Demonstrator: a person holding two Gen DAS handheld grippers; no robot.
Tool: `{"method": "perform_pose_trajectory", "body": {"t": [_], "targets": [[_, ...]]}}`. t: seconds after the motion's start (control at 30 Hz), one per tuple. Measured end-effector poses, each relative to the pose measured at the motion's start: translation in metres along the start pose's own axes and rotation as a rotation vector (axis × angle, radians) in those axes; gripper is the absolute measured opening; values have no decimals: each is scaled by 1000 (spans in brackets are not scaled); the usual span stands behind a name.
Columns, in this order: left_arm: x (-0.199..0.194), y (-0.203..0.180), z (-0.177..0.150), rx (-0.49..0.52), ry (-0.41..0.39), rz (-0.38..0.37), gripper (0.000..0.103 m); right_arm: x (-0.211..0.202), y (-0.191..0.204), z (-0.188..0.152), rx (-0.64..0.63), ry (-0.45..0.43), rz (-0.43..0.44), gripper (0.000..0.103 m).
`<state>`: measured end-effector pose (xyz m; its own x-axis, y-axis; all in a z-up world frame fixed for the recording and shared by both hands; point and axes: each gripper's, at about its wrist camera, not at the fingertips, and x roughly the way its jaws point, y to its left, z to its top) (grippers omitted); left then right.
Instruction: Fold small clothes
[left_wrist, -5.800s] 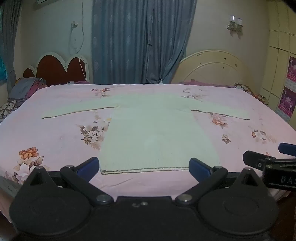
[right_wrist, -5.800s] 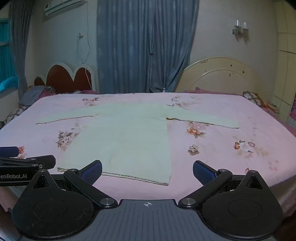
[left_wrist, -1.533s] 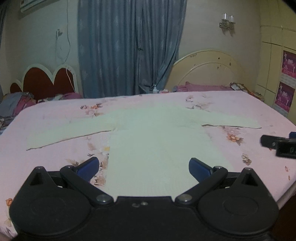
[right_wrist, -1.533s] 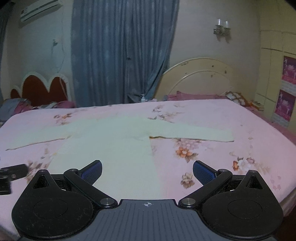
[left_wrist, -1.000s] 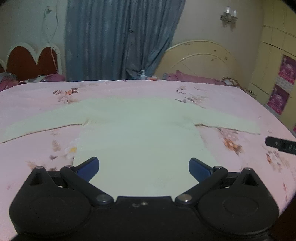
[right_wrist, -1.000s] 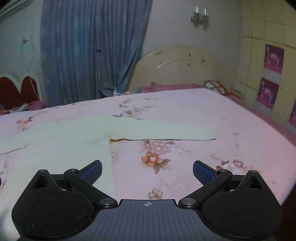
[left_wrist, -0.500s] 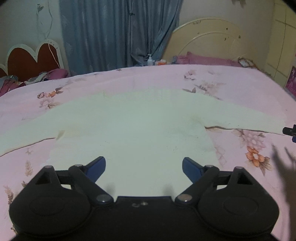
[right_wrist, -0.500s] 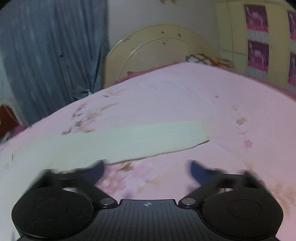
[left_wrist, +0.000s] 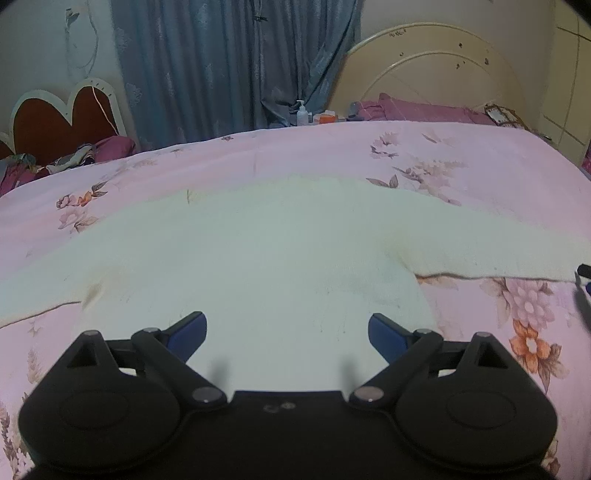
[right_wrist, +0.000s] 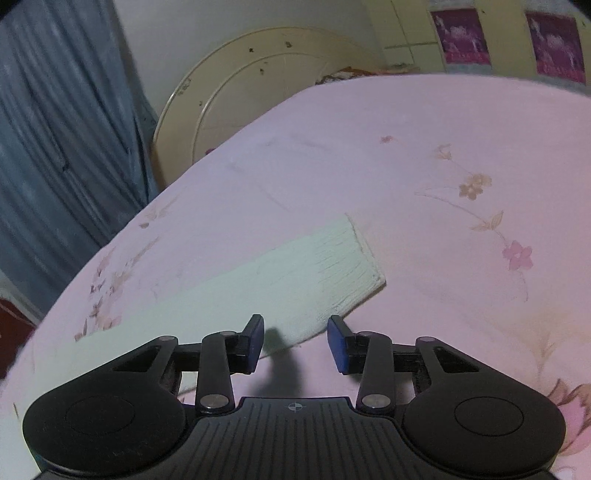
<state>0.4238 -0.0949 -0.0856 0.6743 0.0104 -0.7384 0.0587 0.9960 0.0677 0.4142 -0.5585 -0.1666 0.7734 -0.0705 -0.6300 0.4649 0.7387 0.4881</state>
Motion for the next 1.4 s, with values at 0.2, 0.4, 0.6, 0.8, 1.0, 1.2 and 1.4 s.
{"method": "perform_pose_trajectory", "body": {"t": [0.2, 0.4, 0.6, 0.8, 1.0, 1.2, 1.4], "targets": [[11, 15, 3, -30, 13, -2, 96, -4, 9, -9, 49, 53, 57, 39], [19, 37, 7, -43, 9, -4, 97, -5, -24, 5, 248, 2, 18, 28], [23, 73, 3, -104, 6, 24, 98, -10, -29, 3, 235, -22, 37, 28], [22, 108, -5, -168, 16, 43, 98, -15, -29, 0, 144, -44, -47, 2], [30, 132, -15, -154, 56, 38, 99, -26, 35, 2, -77, -32, -14, 2], [28, 163, -25, -215, 55, 1, 99, -33, 151, -43, -306, 43, 180, 2], [26, 200, -32, -262, 57, -14, 98, -35, 258, -124, -537, 129, 347, 2]]}}
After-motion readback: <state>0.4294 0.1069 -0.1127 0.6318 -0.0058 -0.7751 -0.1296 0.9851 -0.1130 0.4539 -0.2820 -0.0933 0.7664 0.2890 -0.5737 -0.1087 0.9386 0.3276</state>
